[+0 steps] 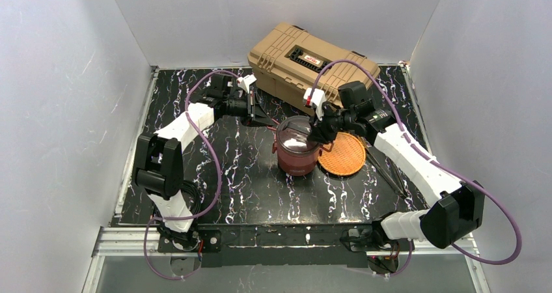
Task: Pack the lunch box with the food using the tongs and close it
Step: Close the box lid on the packing box.
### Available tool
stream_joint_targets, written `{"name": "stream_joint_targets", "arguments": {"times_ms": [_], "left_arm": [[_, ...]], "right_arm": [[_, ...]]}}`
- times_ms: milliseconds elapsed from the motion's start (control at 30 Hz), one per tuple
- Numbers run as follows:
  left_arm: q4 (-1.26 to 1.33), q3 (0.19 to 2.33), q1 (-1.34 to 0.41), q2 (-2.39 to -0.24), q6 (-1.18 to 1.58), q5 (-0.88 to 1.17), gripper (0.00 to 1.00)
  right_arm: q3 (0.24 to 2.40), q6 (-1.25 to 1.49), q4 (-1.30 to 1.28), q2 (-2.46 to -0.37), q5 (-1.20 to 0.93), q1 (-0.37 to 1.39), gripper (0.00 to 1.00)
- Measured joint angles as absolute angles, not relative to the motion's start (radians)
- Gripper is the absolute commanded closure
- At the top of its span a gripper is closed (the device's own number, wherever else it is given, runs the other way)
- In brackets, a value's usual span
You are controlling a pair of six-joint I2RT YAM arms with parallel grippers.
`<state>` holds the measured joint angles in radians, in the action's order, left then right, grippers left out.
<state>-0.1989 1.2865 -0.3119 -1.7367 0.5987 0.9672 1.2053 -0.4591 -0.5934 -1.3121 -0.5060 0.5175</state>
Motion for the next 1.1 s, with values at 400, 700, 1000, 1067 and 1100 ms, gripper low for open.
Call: {"name": "stream_joint_targets", "arguments": {"times_ms": [400,700,1000,1067,1100], "left_arm": [[-0.045,1.066,-0.339,-1.538,0.782,0.785,1.0],[-0.047,1.038,-0.373,-1.488,0.81,0.684,1.0],[-0.102,1.054,-0.397,-1.479,0.786,0.606,0.82],[-0.109,1.056,-0.401,-1.478,0.781,0.6,0.79],[-0.116,1.056,-0.404,-1.478,0.778,0.598,0.78]], "right_arm": [[1.208,-0.287,-0.593,-1.219,-0.39,0.519,0.23],[1.208,-0.122,-0.543,-1.142,-0.273,0.519,0.13],[1.208,0.051,-0.488,-1.16,-0.263,0.519,0.14],[1.208,0.081,-0.483,-1.167,-0.253,0.519,0.15],[1.208,0.099,-0.482,-1.17,-0.244,0.519,0.15]]}}
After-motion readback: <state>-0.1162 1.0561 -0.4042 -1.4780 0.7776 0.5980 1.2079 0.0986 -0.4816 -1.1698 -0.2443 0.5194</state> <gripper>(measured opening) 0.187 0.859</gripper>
